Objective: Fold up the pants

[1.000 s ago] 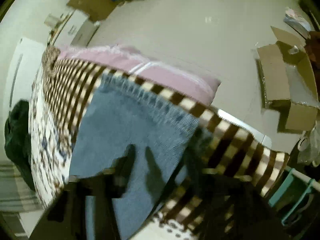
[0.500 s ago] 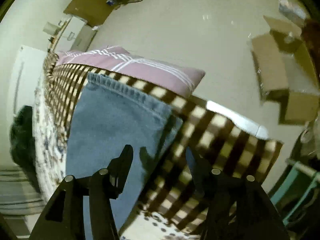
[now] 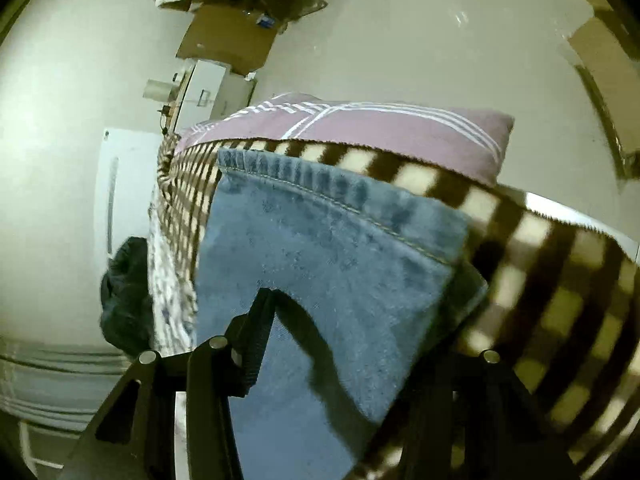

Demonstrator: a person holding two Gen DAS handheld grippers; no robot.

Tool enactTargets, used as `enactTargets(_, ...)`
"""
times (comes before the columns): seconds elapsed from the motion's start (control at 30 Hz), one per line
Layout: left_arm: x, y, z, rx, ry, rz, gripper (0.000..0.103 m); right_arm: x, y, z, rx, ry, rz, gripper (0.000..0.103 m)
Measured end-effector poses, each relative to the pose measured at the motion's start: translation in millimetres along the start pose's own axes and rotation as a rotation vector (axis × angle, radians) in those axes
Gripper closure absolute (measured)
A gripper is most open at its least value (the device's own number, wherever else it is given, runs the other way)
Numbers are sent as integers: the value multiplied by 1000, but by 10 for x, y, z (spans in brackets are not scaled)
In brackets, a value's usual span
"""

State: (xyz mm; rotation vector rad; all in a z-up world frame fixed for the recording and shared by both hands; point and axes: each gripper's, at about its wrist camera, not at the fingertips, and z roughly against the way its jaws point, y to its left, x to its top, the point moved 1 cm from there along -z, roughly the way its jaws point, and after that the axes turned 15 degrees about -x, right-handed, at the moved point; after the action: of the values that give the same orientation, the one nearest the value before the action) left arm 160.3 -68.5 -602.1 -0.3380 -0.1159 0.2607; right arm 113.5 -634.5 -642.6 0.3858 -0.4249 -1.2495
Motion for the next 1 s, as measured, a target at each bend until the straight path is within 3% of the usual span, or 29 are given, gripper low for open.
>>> enactTargets(0.03, 21, 8, 37, -8, 7, 2, 0, -2, 46, 46, -24, -24, 20, 96)
enactTargets(0.2, 76, -140, 436, -62, -62, -26, 0, -32, 252, 270, 74, -92, 120, 94)
enactTargets(0.33, 193, -517, 598, -86, -124, -157, 0, 67, 238, -79, 35, -10, 116, 90)
enactTargets(0.43, 332, -735, 564, -82, -124, -215, 0, 101, 249, -234, 10, 22, 86, 91)
enactTargets(0.5, 450, -847, 542, -116, -124, -230, 0, 99, 288, -222, -13, 8, 93, 96)
enactTargets(0.6, 662, -1152, 271, -84, -132, -276, 0, 76, 382, -84, -18, -29, 123, 97)
enactTargets(0.73, 755, -1092, 4, -31, -96, -304, 0, 62, 501, 142, -5, -63, 162, 98)
enactTargets(0.9, 854, -1091, -177, -17, -89, -310, 0, 84, 418, 48, -80, -45, 157, 98)
enactTargets(1.0, 866, -1093, -189, -22, -84, -303, 0, 88, 435, -6, -77, -49, 125, 98)
